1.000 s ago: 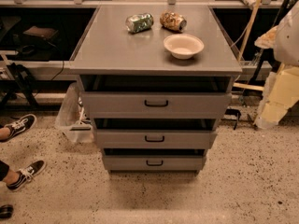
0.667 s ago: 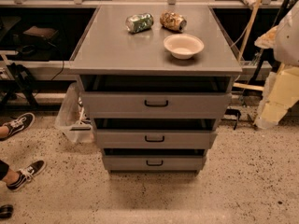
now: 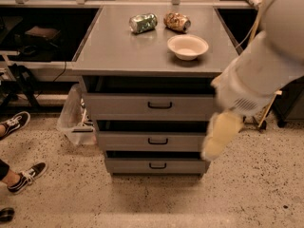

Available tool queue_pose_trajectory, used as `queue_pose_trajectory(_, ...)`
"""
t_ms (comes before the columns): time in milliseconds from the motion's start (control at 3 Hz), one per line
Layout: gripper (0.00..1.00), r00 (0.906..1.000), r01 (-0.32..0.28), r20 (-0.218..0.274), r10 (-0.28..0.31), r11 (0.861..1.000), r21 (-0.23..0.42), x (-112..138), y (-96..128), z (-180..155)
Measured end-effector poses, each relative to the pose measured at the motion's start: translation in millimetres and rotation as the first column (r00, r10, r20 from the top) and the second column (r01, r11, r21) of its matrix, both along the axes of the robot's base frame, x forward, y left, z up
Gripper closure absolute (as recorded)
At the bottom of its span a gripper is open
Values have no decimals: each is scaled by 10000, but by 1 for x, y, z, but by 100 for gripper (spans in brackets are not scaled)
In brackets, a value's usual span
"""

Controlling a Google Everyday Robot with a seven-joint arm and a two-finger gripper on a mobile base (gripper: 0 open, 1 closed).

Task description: Open bottom drawer

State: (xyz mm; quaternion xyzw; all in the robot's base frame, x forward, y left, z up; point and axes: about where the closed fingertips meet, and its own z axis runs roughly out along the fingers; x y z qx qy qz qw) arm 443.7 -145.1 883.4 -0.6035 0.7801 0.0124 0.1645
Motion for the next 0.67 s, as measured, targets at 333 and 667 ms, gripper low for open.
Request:
queue_pose_trajectory(333, 0, 9929, -449, -1069, 524, 9964, 716, -1, 77, -102)
queue_pose_trajectory(667, 0, 9749, -517, -2108, 710, 9940, 960, -1, 131, -216)
